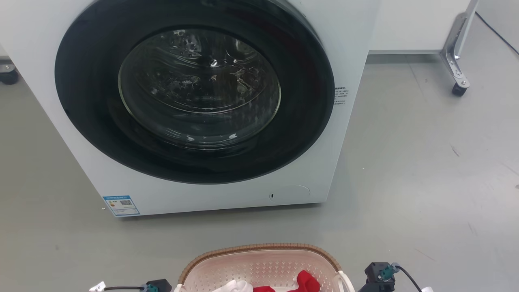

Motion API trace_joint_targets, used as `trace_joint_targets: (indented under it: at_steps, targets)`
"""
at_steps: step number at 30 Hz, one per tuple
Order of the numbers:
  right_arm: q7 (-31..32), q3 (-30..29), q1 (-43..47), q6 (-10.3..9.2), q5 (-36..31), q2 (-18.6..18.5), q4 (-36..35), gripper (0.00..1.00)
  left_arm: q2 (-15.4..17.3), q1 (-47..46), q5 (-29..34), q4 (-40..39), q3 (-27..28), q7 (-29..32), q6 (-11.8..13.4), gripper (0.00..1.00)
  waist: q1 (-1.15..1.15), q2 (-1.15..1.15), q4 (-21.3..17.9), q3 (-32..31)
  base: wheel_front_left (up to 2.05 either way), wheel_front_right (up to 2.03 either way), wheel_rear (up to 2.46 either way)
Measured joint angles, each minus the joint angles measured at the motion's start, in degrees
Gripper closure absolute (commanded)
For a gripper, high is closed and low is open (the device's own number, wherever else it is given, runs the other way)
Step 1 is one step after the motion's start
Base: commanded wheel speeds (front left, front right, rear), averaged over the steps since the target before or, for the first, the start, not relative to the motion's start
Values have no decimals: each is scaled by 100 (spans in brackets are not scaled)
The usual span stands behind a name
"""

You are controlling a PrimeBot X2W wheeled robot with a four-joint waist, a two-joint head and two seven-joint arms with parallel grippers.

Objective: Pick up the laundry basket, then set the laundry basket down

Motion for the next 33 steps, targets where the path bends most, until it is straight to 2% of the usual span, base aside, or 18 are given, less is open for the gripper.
trace_joint_targets:
  at_steps: [15, 33]
  targets:
    - [3, 64, -90, -19, 54, -9, -15, 100, 20, -26, -176, -56, -100, 8, 80, 100, 0, 0, -11, 221, 0, 0, 0]
    - [-278, 43, -957, -51, 44, -57, -23, 100, 48, -834, -183, -142, -122, -271, 177, 100, 1, 0, -82, 1175, 0, 0, 0]
